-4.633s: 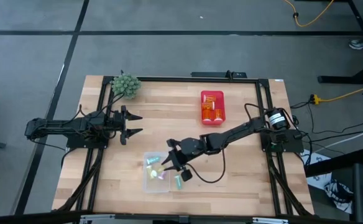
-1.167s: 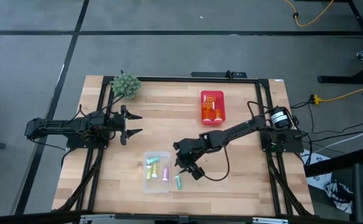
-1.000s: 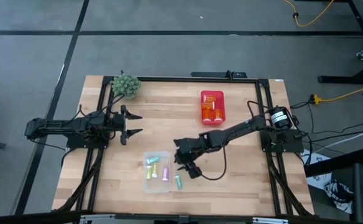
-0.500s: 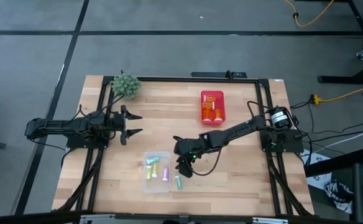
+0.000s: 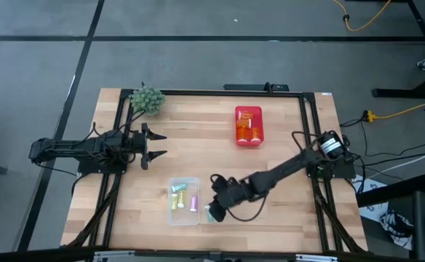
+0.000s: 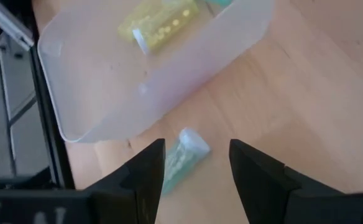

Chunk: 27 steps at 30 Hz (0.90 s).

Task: Pick and place medicine bottles into bin by pill shape (circle, oval)
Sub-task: Put the small green pill bottle into the transparent bin

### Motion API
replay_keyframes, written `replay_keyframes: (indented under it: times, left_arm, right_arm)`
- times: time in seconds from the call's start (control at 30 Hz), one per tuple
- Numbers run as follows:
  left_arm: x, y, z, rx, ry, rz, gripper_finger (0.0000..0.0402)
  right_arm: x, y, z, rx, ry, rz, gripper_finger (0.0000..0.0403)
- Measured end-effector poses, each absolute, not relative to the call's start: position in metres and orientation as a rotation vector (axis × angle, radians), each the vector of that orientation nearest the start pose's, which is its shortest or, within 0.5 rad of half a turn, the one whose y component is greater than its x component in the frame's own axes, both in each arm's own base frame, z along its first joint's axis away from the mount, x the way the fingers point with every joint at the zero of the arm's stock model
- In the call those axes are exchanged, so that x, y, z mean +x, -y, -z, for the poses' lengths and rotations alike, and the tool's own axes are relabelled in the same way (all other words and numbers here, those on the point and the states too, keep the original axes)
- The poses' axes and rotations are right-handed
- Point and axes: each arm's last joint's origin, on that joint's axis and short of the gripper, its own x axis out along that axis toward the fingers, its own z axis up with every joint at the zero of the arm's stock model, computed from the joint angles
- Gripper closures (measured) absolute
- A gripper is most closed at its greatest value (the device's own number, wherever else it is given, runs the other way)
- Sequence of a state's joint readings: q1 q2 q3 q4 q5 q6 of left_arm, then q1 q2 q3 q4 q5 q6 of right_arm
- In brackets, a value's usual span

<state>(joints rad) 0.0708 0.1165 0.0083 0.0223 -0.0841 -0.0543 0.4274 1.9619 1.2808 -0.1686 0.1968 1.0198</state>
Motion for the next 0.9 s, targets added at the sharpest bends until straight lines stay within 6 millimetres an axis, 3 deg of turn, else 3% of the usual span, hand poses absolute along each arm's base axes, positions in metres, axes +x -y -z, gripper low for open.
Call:
replay_keyframes:
  times: [0.23,0.6,0.9]
  left_arm:
    - [0.104,-0.01,-0.159,-0.071,-0.08,-0.158,0.0129]
    - [0.104,-0.01,-0.159,-0.071,-0.08,-0.158,0.0129]
    - [0.104,-0.01,-0.159,-0.122,-0.076,-0.16,0.0129]
  right_arm:
    - [0.371,-0.179,-0.168,0.678,-0.759,0.278,0.0221]
    - [0.381,-0.193,-0.178,0.693,-0.734,0.197,0.0221]
    - [0.393,-0.221,-0.155,0.666,-0.834,0.253,0.0221]
